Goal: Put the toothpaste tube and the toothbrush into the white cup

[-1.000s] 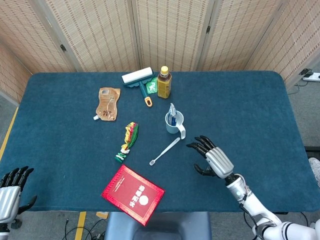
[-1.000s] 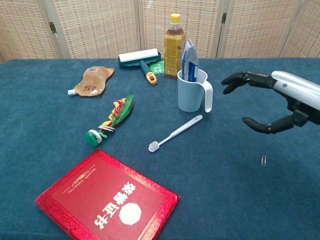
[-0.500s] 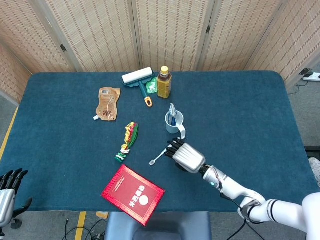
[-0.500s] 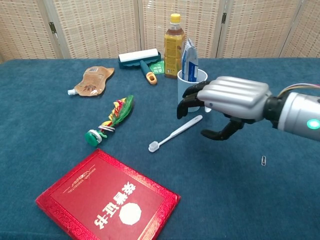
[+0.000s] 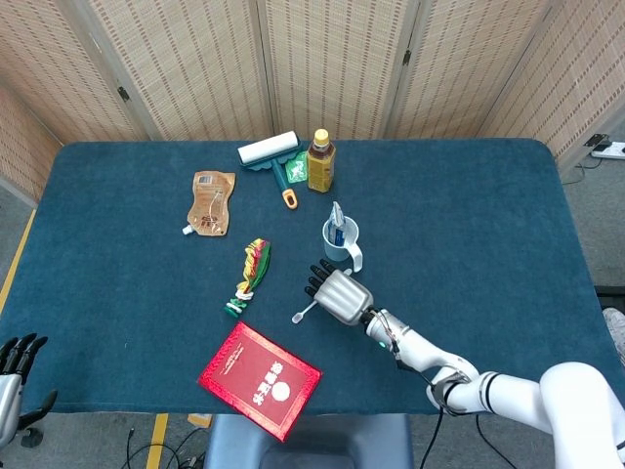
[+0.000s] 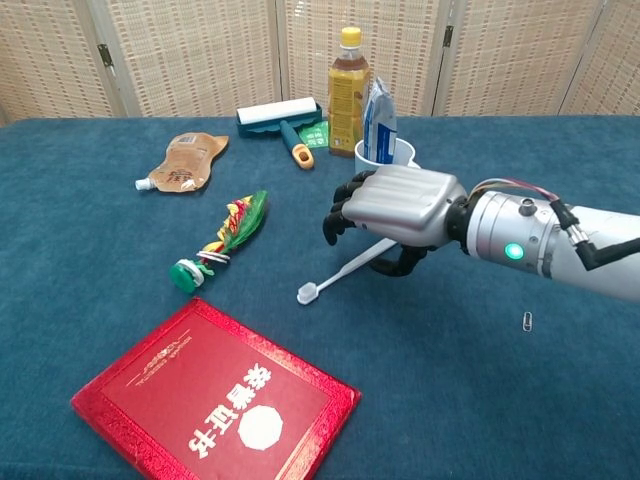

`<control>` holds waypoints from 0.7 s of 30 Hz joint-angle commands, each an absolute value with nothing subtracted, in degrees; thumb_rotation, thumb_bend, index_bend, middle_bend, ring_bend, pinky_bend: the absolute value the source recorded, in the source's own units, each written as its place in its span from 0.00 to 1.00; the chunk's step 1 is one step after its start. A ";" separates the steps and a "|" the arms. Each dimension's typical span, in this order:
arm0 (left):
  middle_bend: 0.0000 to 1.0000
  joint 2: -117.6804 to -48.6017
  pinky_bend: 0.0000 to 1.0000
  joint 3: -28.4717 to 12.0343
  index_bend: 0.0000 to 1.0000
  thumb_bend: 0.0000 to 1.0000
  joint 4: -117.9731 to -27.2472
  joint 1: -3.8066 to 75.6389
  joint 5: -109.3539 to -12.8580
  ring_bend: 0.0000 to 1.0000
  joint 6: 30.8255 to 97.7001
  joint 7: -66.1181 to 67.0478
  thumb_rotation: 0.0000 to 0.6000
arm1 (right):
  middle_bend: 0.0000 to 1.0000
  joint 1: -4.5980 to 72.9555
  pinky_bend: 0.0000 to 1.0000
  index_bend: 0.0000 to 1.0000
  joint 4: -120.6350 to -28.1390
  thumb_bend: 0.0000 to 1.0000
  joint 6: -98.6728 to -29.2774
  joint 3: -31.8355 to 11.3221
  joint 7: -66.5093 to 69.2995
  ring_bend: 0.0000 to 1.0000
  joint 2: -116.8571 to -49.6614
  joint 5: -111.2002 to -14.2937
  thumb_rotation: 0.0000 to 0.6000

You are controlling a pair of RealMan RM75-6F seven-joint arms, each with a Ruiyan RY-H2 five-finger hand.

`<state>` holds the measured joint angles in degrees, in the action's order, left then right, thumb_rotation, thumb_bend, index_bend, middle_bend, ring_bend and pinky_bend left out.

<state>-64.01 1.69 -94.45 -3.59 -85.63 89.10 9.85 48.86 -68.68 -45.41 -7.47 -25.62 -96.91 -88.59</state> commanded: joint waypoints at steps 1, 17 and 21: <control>0.15 -64.02 0.15 1.68 0.17 0.33 -94.37 -3.60 -85.57 0.10 89.03 9.79 1.00 | 0.28 49.30 0.18 0.32 -67.27 0.34 -45.26 -7.07 -26.72 0.15 -98.03 -87.79 1.00; 0.15 -63.97 0.15 1.79 0.17 0.33 -94.04 -3.76 -85.70 0.10 88.78 8.60 1.00 | 0.28 50.51 0.18 0.38 -58.61 0.34 -47.19 -5.39 -24.52 0.15 -104.02 -87.56 1.00; 0.15 -64.02 0.15 1.81 0.17 0.33 -93.96 -3.71 -85.66 0.10 88.56 8.63 1.00 | 0.28 50.36 0.18 0.41 -57.80 0.34 -47.98 -4.53 -23.45 0.15 -104.29 -88.15 1.00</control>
<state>-64.02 1.81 -93.96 -3.71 -85.66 88.56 8.62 50.41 -57.94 -47.84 -4.72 -23.64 -104.20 -88.00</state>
